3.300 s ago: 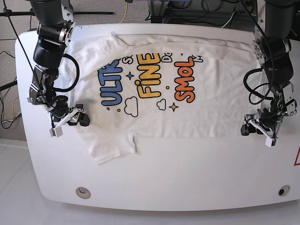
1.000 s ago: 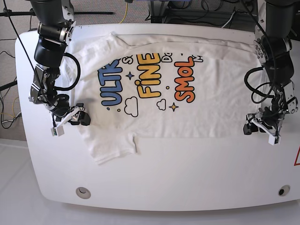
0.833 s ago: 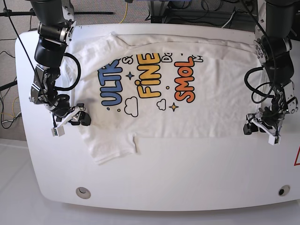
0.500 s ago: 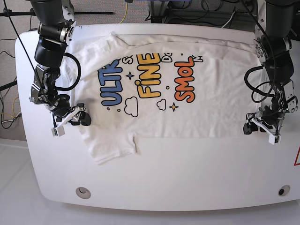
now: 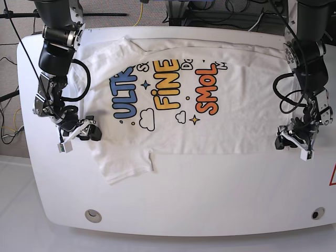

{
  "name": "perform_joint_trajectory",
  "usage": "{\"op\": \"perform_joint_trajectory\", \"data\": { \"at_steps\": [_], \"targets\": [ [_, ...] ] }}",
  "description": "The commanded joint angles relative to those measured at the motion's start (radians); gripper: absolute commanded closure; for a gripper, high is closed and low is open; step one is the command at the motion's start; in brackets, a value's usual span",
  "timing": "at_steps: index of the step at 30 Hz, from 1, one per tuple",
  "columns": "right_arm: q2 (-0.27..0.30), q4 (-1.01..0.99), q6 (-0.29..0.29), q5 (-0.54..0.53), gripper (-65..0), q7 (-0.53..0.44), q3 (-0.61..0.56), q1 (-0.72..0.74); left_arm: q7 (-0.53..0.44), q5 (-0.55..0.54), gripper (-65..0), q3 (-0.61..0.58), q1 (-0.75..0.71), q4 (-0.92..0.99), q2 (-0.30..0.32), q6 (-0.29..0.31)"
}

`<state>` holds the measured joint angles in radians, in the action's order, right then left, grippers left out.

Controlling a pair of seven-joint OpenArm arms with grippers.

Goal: Fold the T-shirt properly
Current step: 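Lower both open grippers onto the shirt's side edges near the hem, then close both grippers to pinch the shirt's side edges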

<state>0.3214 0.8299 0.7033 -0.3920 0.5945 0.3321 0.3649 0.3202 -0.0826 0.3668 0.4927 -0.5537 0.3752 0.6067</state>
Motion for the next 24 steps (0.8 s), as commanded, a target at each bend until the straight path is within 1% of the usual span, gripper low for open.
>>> {"op": "perform_joint_trajectory", "data": {
  "at_steps": [1,2,4,6,10,12,18,20,24],
  "targets": [
    [0.011,0.008,-0.005,0.017,-27.2,0.022,-0.003,0.011,0.027,-0.007,-23.9,-0.001,0.012,-0.015,0.015,0.003],
    [0.009,0.009,-0.005,0.016,-26.6,0.023,-0.003,0.011,0.037,-0.012,-21.2,-0.003,0.012,-0.017,0.015,0.0],
    [0.01,0.008,-0.005,0.015,-26.9,0.023,-0.004,0.011,0.044,-0.015,-18.1,-0.004,0.01,-0.017,0.015,0.001],
    [0.01,0.005,-0.005,0.016,-28.3,0.021,-0.005,0.01,0.049,-0.018,-17.3,-0.006,0.009,-0.019,0.015,0.003],
    [0.011,0.004,-0.005,0.015,-29.2,0.021,-0.006,0.01,0.057,-0.019,-18.5,-0.011,0.008,-0.021,0.013,0.003],
    [0.012,0.014,-0.005,0.015,-29.8,0.024,-0.005,0.008,0.053,-0.014,-21.0,-0.008,0.01,-0.018,0.007,0.013],
    [0.012,0.014,-0.005,0.013,-30.4,0.024,-0.004,0.009,0.05,-0.011,-25.7,-0.01,0.012,-0.022,-0.003,0.005],
    [0.011,0.012,-0.005,0.014,-30.5,0.024,-0.004,0.009,0.05,-0.011,-26.2,-0.008,0.013,-0.023,-0.004,0.002],
    [0.01,0.005,-0.005,0.016,-30.0,0.031,-0.007,0.007,0.034,-0.015,-23.0,0.001,0.01,-0.021,-0.002,-0.003]
  ]
}}
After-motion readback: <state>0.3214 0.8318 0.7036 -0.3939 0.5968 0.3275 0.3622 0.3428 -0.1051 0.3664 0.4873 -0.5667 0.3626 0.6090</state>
